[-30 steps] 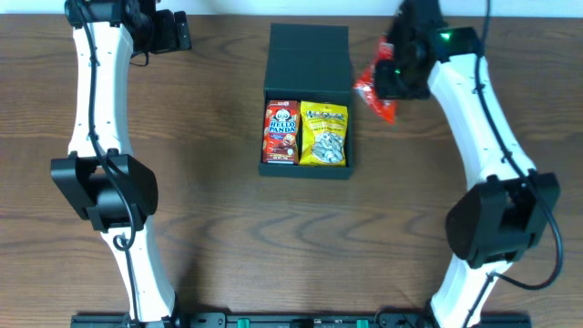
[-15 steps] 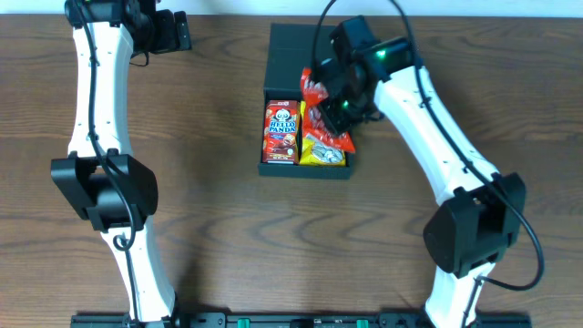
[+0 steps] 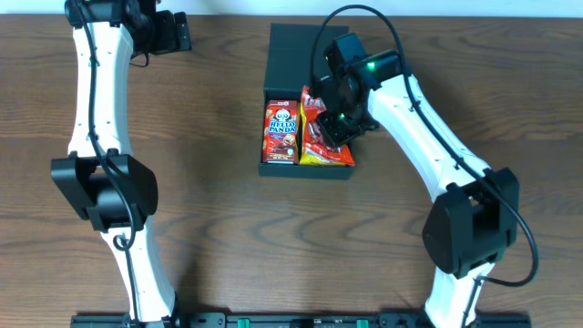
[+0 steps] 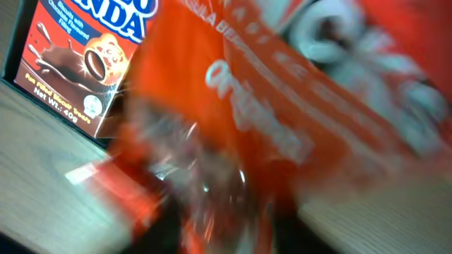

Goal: Pack container
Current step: 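Lift the red Hacks bag and carry it into the black box, then lower the red bag over the yellow bag and release, then press the bags down into the box with the right gripper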

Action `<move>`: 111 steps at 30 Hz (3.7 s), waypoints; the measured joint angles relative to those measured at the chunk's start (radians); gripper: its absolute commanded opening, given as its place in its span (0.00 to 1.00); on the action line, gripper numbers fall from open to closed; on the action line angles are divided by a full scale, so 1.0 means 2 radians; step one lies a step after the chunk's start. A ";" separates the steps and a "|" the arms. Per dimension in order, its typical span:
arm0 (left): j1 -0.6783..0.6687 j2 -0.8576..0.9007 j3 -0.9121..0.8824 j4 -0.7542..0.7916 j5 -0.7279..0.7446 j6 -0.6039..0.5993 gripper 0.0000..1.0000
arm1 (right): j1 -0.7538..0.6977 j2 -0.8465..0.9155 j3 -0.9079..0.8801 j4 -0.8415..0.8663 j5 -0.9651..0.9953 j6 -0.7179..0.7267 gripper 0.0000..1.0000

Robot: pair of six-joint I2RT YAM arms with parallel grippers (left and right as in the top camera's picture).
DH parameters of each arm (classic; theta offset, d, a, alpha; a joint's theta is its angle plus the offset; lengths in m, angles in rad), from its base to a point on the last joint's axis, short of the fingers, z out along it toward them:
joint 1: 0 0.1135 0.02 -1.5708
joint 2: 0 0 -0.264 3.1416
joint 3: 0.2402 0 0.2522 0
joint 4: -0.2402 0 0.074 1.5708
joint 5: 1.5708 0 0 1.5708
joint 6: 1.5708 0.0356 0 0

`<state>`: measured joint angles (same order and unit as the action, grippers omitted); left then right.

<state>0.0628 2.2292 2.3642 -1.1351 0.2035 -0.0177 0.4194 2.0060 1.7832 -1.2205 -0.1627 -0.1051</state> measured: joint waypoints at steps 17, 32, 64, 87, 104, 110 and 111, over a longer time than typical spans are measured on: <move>0.000 0.000 0.000 -0.010 0.000 0.000 0.95 | -0.002 0.000 0.026 0.018 0.007 0.025 0.01; 0.000 0.000 0.000 -0.010 0.000 0.000 0.96 | -0.002 -0.007 -0.102 0.150 -0.001 0.026 0.01; 0.000 0.000 0.000 -0.018 0.000 0.000 0.95 | -0.003 -0.003 -0.049 0.152 0.055 0.035 0.01; 0.000 0.000 0.000 -0.018 0.000 0.000 0.95 | -0.017 0.064 -0.023 0.144 0.084 0.053 0.01; 0.000 0.000 0.000 -0.017 0.000 0.000 0.96 | -0.015 -0.004 0.047 -0.014 0.025 0.032 0.01; 0.000 0.000 0.000 -0.017 0.000 0.000 0.95 | 0.009 -0.004 -0.016 0.026 0.003 0.029 0.02; 0.000 0.000 0.000 -0.018 0.000 0.000 0.95 | 0.013 -0.004 -0.027 0.035 -0.002 0.029 0.02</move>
<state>0.0628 2.2292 2.3642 -1.1702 0.2035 -0.0177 0.4461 1.9976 1.7290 -1.1515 -0.1669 -0.0471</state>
